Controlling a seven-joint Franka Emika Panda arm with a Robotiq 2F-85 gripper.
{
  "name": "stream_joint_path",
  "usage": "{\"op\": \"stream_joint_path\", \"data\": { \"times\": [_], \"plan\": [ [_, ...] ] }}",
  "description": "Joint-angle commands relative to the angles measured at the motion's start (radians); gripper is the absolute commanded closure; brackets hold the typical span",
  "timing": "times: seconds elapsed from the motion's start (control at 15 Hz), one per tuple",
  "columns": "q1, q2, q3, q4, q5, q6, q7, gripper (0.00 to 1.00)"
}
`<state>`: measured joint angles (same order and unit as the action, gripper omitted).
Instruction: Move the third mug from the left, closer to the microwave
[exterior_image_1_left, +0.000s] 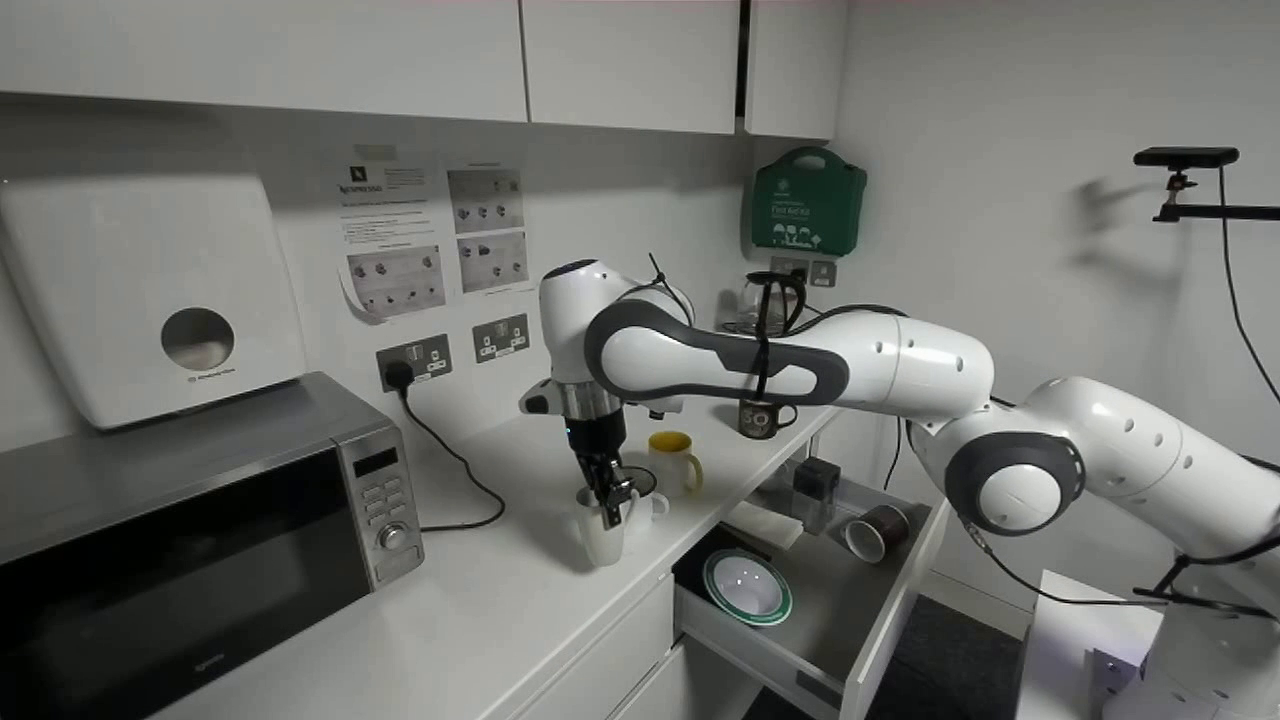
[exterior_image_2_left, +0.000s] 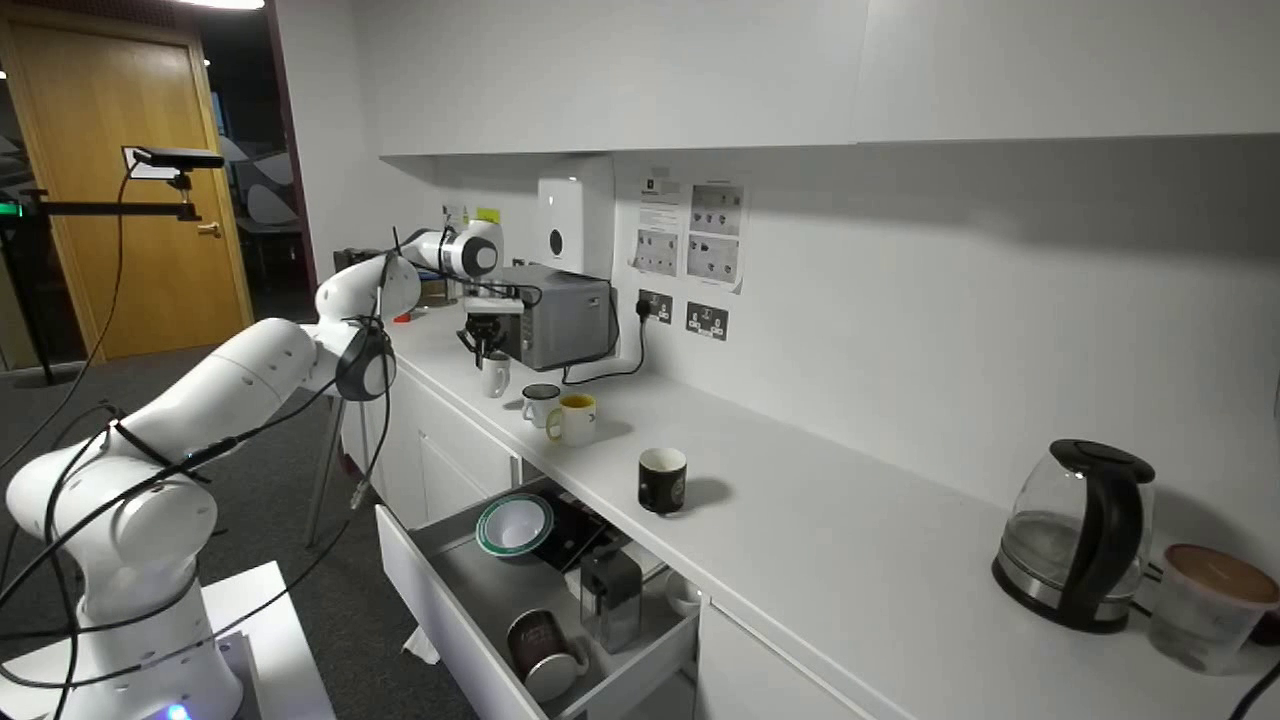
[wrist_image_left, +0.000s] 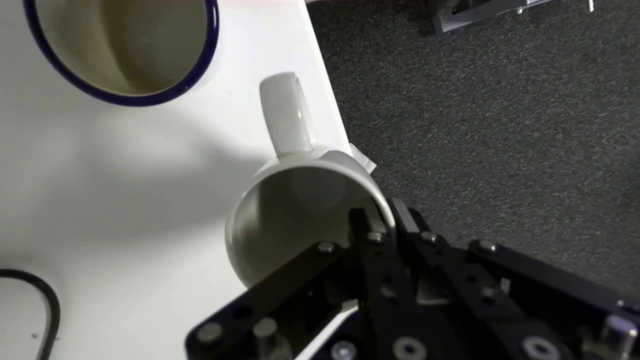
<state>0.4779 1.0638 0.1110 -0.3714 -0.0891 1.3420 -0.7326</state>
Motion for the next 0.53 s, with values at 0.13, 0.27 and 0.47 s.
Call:
{"op": "stream_joint_path", "data": {
  "times": [0.13,0.27,0.47],
  "plan": [
    [0.047,-0.022,-0.052,0.004,-0.078,0.153,-0.018,0.98],
    [0.056,-0.03,-0.063,-0.007,-0.098,0.205,-0.039,0.98],
    [0.062,-0.033,-0.073,-0.016,-0.113,0.247,-0.047,0.98]
  ]
}}
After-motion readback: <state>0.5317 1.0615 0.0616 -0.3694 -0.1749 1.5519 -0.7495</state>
